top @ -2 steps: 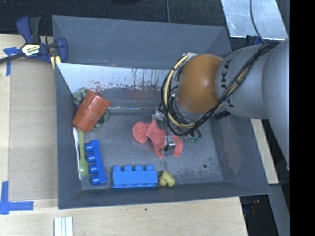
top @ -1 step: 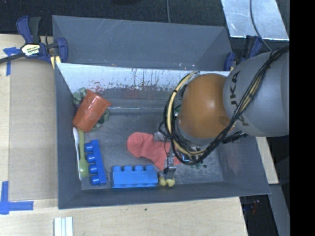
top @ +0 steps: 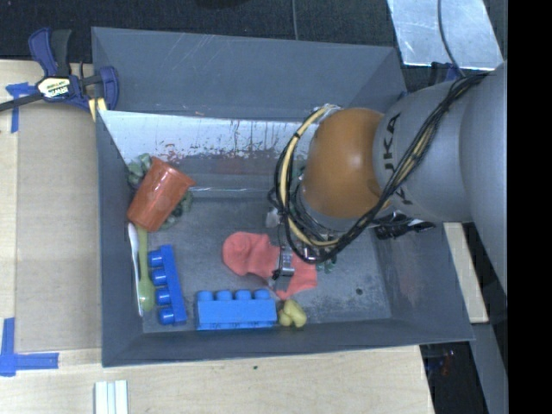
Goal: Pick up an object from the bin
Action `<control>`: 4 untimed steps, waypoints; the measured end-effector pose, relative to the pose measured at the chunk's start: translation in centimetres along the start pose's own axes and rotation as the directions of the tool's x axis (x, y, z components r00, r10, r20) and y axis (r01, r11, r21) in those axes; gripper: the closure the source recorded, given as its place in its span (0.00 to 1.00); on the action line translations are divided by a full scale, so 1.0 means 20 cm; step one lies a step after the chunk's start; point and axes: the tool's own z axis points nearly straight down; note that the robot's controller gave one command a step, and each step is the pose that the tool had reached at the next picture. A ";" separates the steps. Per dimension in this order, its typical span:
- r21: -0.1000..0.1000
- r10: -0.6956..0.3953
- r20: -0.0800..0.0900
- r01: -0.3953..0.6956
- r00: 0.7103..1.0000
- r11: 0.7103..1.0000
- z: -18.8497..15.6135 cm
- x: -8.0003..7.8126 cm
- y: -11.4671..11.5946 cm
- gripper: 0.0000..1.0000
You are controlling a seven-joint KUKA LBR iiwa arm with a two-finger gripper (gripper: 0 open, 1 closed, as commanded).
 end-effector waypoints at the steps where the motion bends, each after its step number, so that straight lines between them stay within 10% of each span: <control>1: 0.000 -0.054 0.012 0.054 0.998 0.999 0.13 0.10 0.09 0.00; 2: -0.005 0.327 0.009 -0.327 0.945 0.945 0.20 0.02 0.04 1.00; 4: -0.003 0.324 0.007 -0.324 0.946 0.946 0.16 0.02 0.04 1.00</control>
Offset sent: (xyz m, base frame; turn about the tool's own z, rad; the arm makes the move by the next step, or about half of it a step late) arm -0.0036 0.0083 -0.0423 0.3334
